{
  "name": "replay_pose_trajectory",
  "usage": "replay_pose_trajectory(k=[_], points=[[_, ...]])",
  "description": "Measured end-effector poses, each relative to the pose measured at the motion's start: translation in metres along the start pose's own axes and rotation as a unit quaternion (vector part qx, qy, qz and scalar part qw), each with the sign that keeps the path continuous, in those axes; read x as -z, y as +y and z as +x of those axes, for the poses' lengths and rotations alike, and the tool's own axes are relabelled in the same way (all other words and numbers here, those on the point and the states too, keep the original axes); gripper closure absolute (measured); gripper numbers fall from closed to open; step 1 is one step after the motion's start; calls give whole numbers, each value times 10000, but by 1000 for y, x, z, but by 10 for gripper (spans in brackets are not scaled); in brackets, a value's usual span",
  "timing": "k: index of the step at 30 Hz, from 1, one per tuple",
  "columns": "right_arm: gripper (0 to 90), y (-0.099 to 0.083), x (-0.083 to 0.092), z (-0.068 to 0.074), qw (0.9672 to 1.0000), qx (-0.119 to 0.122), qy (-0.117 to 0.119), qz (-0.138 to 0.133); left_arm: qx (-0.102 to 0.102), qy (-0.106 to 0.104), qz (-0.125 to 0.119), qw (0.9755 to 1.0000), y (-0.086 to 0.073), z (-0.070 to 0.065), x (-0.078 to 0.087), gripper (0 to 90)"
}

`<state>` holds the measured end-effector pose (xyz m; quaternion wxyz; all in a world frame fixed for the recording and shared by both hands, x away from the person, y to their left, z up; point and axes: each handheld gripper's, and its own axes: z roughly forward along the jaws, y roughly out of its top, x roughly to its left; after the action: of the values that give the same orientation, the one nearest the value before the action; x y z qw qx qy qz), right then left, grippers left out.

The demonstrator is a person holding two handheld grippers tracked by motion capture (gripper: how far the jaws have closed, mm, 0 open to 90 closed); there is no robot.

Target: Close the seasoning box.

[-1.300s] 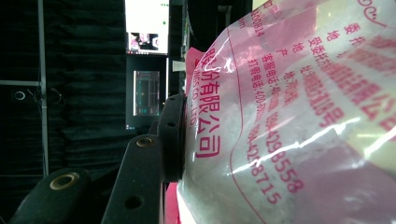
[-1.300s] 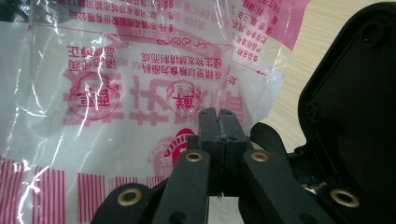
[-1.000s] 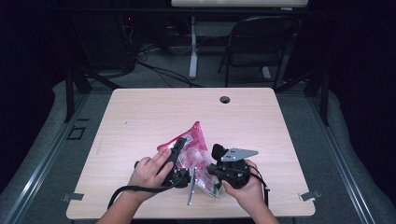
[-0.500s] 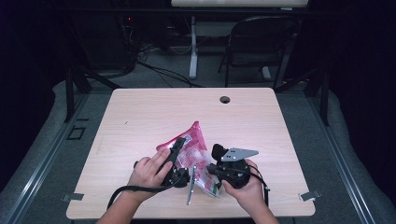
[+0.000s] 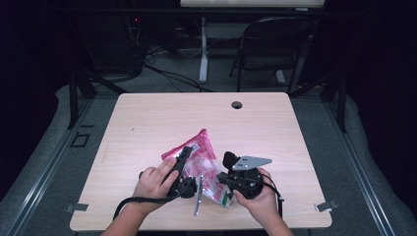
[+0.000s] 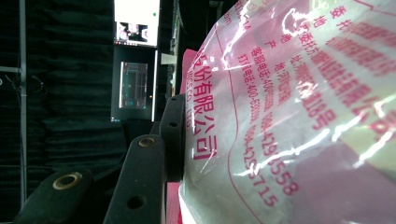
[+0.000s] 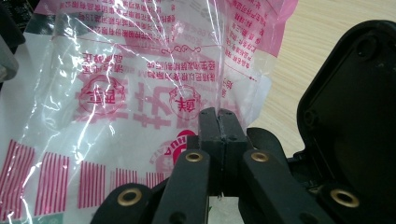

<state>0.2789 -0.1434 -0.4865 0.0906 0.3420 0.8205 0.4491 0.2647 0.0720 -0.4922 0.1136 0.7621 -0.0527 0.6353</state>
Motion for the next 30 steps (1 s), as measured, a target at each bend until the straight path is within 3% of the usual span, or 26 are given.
replay_pose_trajectory(k=[13,30], points=[[900,0,-1,2,10000,-5,27,-22,138,-102,41,9998,-6,-5,1,669],[900,1,-2,2,10000,15,1,8,482,-276,115,9984,-11,-16,2,672]])
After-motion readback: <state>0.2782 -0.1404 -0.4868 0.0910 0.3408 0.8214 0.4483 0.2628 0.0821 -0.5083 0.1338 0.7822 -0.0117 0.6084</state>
